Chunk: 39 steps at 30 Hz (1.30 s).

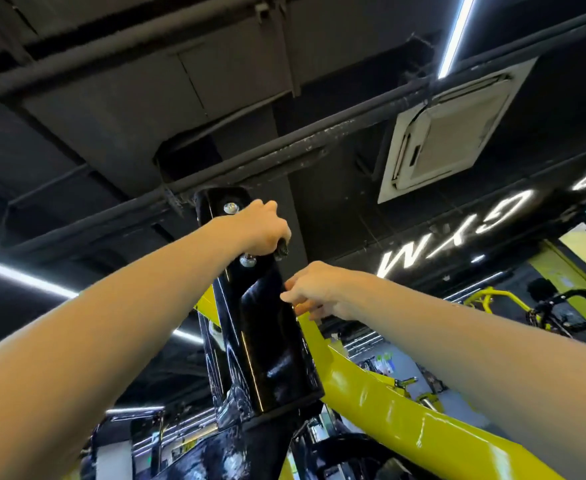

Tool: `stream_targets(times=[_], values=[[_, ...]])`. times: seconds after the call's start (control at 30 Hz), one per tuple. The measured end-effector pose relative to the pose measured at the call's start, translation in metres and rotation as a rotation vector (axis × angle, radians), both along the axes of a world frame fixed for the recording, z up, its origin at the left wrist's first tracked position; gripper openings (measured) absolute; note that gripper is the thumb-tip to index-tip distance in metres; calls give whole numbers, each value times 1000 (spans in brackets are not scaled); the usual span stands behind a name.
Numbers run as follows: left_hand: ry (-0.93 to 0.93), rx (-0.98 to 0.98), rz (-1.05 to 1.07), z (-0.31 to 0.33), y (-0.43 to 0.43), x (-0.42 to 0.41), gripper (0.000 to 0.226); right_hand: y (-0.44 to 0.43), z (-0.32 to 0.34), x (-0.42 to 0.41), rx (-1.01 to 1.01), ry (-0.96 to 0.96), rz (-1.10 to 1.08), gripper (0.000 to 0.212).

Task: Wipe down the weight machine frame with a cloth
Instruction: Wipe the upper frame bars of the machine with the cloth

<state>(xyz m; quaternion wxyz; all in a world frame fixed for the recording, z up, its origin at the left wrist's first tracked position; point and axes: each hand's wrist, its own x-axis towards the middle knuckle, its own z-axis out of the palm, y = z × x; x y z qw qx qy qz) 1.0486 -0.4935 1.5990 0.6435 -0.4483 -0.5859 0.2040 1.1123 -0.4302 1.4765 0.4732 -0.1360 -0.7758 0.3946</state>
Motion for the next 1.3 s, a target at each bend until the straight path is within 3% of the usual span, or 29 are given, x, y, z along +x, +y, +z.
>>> stream_targets(times=[0.1, 0.17, 0.3, 0.47, 0.63, 0.77, 0.87, 0.93, 1.1, 1.2, 1.3], values=[[121, 251, 70, 13, 1, 1, 26, 4, -8, -9, -20, 42, 25, 30], [111, 307, 77, 11, 6, 0, 22, 7, -13, -10, -15, 32, 45, 29], [-10, 43, 87, -12, 15, 3, 21, 19, -19, -3, -12, -28, 21, 17], [35, 191, 35, -5, 9, 3, 27, 22, -20, 15, -120, 155, -52, 14], [27, 14, 8, -51, 11, 6, 28, 16, -23, 17, -149, 96, -99, 21], [10, -134, 39, -98, 7, 7, 29, 13, -28, 17, 48, 73, -432, 18], [25, -185, 60, -136, 2, 3, 28, 7, -32, 26, 137, 77, -488, 19], [30, -204, -12, -158, 1, -4, 27, 5, -37, 30, 133, 42, -487, 17], [119, -409, -478, -203, -18, -46, 39, 0, -49, 29, 141, -44, -501, 19], [-29, -523, -659, -213, -38, -70, 43, -9, -50, 15, 110, -32, -473, 22], [-113, -467, -815, -200, -60, -102, 45, -24, -53, -10, 90, 15, -420, 30]])
